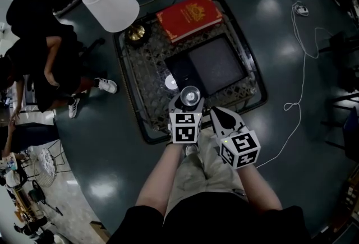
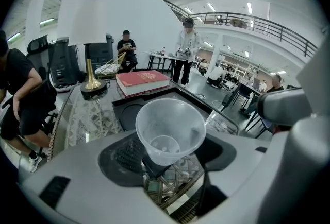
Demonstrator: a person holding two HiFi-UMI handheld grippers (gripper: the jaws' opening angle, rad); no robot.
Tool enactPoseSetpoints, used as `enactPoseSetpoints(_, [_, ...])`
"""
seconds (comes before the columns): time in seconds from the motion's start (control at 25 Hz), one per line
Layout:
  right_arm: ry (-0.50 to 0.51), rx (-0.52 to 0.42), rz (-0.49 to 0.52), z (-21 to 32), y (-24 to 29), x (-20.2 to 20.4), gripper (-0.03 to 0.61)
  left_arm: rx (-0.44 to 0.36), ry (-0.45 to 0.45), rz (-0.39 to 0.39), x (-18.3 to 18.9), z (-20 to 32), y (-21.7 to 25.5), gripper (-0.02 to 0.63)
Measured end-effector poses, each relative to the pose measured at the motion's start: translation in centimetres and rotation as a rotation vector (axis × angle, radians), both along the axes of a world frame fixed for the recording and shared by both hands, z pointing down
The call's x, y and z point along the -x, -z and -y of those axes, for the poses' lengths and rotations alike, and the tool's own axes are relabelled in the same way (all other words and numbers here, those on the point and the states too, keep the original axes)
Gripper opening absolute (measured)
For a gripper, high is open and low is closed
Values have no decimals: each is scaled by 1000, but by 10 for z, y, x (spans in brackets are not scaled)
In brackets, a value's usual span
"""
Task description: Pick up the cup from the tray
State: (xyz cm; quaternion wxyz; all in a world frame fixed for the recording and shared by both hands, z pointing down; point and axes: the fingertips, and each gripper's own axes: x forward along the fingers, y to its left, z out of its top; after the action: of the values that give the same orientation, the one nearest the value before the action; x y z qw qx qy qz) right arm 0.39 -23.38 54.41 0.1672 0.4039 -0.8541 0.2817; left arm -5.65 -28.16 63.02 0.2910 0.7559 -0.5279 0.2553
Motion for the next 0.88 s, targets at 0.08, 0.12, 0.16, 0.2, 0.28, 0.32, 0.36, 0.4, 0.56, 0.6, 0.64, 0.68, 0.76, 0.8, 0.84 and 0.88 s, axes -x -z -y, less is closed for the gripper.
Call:
enactPoseSetpoints(0.08, [-2,-10,2,-2,4,1,11,-8,-2,-3,-1,-3,7,296])
enactPoseSetpoints(0.12, [-2,-15,3,-4,6,2,11,-12,-3,-6,-1,-4,10,296])
enactPoseSetpoints(0.16, [-3,-19,3,-5,7,3,11,-17,-4,-8,-1,-5,12,296])
enactPoseSetpoints(0.2, [-4,-23,3,-7,9,3,11,-21,-4,-9,-1,-7,15,296])
enactPoseSetpoints(0.28, [-5,-30,3,-10,11,4,11,-25,-6,-8,0,-11,19,296])
enactPoseSetpoints(0.32, [-7,-33,2,-12,13,4,11,-25,-6,-8,1,-13,21,296])
enactPoseSetpoints(0.36, [-8,-36,2,-14,14,4,11,-25,-6,-8,2,-16,22,296])
enactPoseSetpoints(0.4, [-8,-39,1,-16,16,4,11,-25,-5,-10,2,-18,23,295])
enactPoseSetpoints(0.56, [-5,-53,-4,-21,22,4,11,-33,-4,-14,6,-26,32,295])
enactPoseSetpoints(0.6, [-5,-56,-6,-23,23,5,11,-35,-4,-15,6,-29,34,295])
enactPoseSetpoints(0.64, [-4,-60,-7,-24,24,5,11,-36,-5,-16,7,-31,36,295])
enactPoseSetpoints(0.68, [-3,-64,-9,-25,26,5,11,-37,-5,-17,7,-34,38,295])
enactPoseSetpoints(0.76, [-1,-71,-12,-28,29,5,11,-41,-4,-20,8,-40,43,295])
enactPoseSetpoints(0.8, [1,-75,-12,-30,31,5,11,-43,-3,-22,9,-43,46,295])
enactPoseSetpoints(0.84, [2,-79,-12,-31,33,5,11,-46,-2,-24,9,-46,50,294])
enactPoseSetpoints(0.88, [4,-82,-13,-33,34,6,11,-49,-1,-27,10,-49,53,293])
